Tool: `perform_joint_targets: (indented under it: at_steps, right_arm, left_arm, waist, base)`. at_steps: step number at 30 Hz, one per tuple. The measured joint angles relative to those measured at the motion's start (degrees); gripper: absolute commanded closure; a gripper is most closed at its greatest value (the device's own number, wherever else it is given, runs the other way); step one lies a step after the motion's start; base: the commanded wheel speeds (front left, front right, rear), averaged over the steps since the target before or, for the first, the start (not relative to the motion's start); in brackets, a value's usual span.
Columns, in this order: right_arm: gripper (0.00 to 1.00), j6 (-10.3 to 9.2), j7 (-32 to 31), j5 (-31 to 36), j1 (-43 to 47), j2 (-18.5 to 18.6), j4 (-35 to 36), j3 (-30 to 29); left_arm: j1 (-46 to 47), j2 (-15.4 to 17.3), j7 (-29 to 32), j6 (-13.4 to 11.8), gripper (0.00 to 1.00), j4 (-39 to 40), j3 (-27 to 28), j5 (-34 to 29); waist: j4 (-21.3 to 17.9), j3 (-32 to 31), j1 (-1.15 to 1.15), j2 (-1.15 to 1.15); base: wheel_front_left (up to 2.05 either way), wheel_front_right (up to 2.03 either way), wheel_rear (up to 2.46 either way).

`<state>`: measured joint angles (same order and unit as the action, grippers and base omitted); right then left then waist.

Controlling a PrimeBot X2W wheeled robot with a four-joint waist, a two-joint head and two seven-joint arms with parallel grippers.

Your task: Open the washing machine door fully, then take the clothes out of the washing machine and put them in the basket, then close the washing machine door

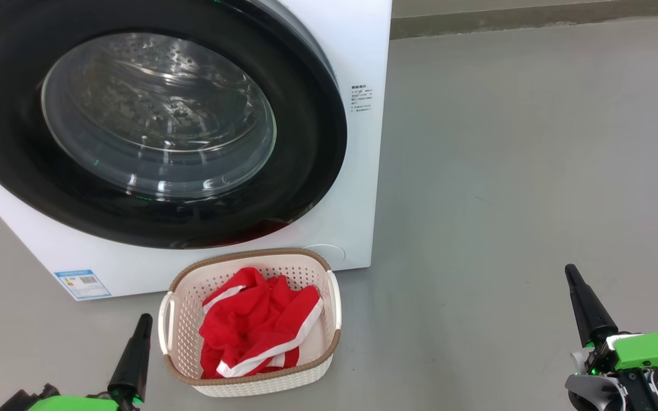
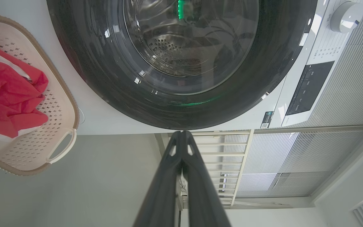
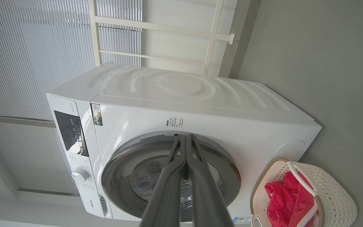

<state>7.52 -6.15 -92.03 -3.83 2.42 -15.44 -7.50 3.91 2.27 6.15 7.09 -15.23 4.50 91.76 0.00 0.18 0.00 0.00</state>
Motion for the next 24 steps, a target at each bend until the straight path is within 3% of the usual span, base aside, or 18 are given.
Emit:
perform_joint_targets:
  at_steps: [24]
  right_arm:
    - [1.0, 0.0, 0.0, 0.0, 0.0, 0.0, 0.0, 0.0]
  left_arm:
    - [0.0, 0.0, 0.0, 0.0, 1.0, 0.0, 0.0, 0.0]
  waist:
    - [0.0, 0.0, 0.0, 0.0]
  base:
    - [0.0, 0.0, 0.0]
